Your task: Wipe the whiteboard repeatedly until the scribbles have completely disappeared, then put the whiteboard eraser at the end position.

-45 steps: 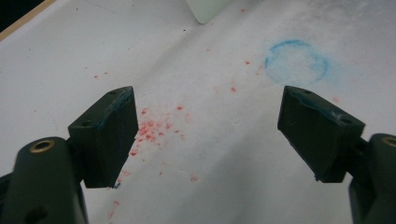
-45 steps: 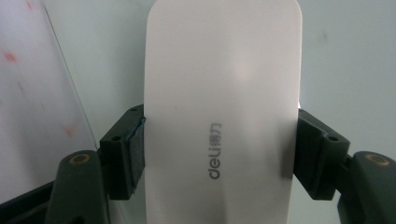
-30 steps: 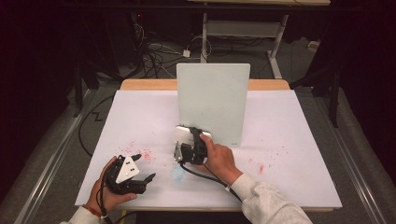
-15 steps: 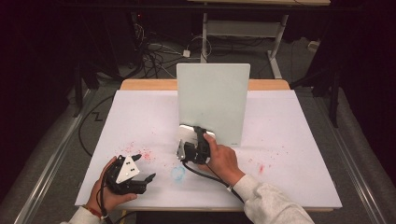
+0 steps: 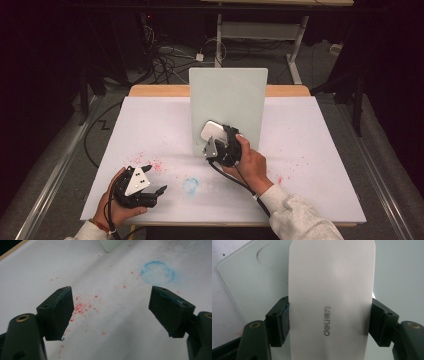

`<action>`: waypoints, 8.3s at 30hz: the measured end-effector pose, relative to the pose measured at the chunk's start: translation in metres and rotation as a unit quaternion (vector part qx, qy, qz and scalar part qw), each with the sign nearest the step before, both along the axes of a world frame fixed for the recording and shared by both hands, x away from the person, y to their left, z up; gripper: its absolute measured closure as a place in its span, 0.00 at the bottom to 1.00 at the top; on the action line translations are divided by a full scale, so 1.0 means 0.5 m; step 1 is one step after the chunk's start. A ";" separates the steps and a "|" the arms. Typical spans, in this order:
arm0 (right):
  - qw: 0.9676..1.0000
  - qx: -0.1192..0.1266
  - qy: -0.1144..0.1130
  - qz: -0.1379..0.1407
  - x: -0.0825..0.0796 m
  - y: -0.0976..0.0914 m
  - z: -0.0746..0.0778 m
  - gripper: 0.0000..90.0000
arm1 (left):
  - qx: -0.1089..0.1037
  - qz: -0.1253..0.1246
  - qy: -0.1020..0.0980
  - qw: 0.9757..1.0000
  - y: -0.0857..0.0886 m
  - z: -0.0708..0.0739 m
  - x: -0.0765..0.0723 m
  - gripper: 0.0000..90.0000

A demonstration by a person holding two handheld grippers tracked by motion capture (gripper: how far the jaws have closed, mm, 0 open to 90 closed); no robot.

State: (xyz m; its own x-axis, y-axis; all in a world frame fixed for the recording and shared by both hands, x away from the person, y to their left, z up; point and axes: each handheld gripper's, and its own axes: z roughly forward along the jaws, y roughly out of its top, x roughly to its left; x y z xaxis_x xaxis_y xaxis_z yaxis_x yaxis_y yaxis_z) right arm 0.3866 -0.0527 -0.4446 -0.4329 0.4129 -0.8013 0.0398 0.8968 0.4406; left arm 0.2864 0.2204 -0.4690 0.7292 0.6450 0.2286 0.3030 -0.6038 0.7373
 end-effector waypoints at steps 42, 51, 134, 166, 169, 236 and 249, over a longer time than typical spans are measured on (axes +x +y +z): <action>0.999 0.041 -0.002 -0.024 0.011 -0.054 0.030 0.34 | 0.000 0.001 -0.003 1.000 0.001 0.002 -0.004 0.22; 1.000 0.015 0.006 -0.016 -0.005 -0.057 -0.010 0.34 | 0.001 -0.001 -0.003 1.000 0.001 0.002 -0.004 0.22; 0.975 0.203 0.090 0.021 -0.061 -0.286 0.107 0.34 | -0.001 -0.012 -0.008 1.000 -0.011 0.003 0.010 0.22; 0.965 0.163 0.187 0.090 -0.092 -0.264 0.092 0.34 | -0.006 -0.009 -0.013 1.000 -0.006 0.007 0.001 0.20; 0.962 0.158 0.201 0.094 -0.092 -0.258 0.088 0.34 | -0.006 -0.009 -0.011 1.000 -0.005 0.006 0.003 0.20; 0.951 0.218 0.169 0.138 -0.096 -0.218 0.102 0.25 | -0.005 -0.011 -0.007 1.000 -0.008 0.003 0.003 0.20; 0.957 0.258 0.110 0.081 -0.107 -0.323 0.104 0.24 | -0.008 -0.010 -0.008 1.000 -0.008 0.004 0.005 0.20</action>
